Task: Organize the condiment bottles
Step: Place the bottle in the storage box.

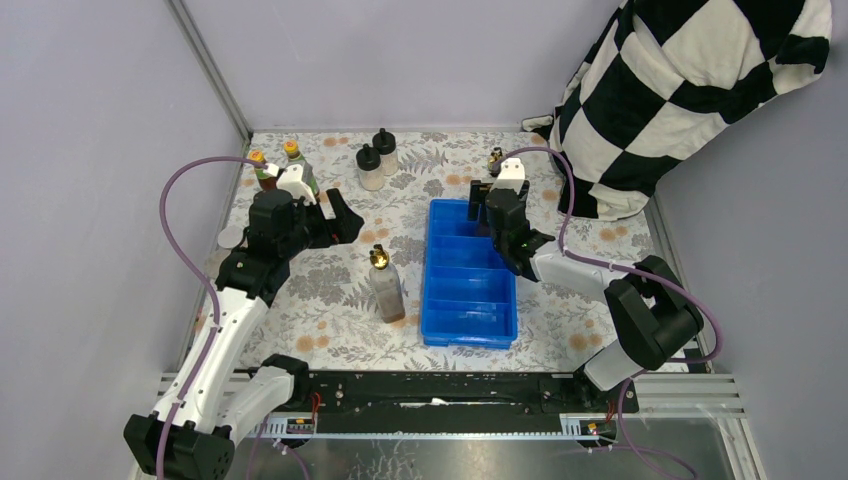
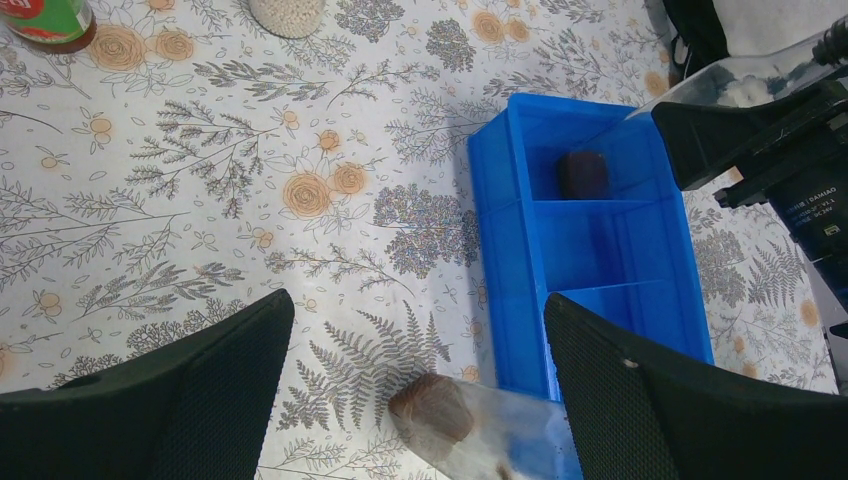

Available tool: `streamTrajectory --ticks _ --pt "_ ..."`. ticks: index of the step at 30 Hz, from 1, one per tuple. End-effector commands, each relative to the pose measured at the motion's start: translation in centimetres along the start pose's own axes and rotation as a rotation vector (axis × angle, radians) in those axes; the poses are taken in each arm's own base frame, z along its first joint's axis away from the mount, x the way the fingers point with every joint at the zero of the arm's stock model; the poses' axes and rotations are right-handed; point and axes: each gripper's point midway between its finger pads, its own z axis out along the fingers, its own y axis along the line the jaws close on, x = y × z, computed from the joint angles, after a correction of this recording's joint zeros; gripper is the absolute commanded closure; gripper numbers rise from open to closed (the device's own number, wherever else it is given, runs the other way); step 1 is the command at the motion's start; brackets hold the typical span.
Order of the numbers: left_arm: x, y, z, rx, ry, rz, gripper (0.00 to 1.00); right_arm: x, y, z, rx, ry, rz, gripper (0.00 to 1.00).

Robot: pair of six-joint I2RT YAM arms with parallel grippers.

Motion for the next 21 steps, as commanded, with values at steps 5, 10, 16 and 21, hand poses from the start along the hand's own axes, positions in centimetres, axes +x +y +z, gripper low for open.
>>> streamTrajectory --ticks 5,10,16,21 --pt "-0.4 -0.1 0.3 0.007 -0.026 0.012 0.01 -2.1 -0.1 -0.5 -0.004 -0.055 0.041 0.1" --pt "-0.6 -0.1 0.2 0.008 -0.03 0.011 0.01 -2.5 -0.3 -1.0 -0.011 -0.065 0.048 0.01" --pt "-0.8 -0.4 0.0 0.015 -0.03 0.01 0.01 -3.6 -0.6 -2.1 -0.018 -0.082 0.061 0.0" --pt "-1.8 -0.5 -1.8 -0.001 -0.083 0.011 0.01 -5.9 -1.5 -4.6 -0.036 -0.123 0.102 0.0"
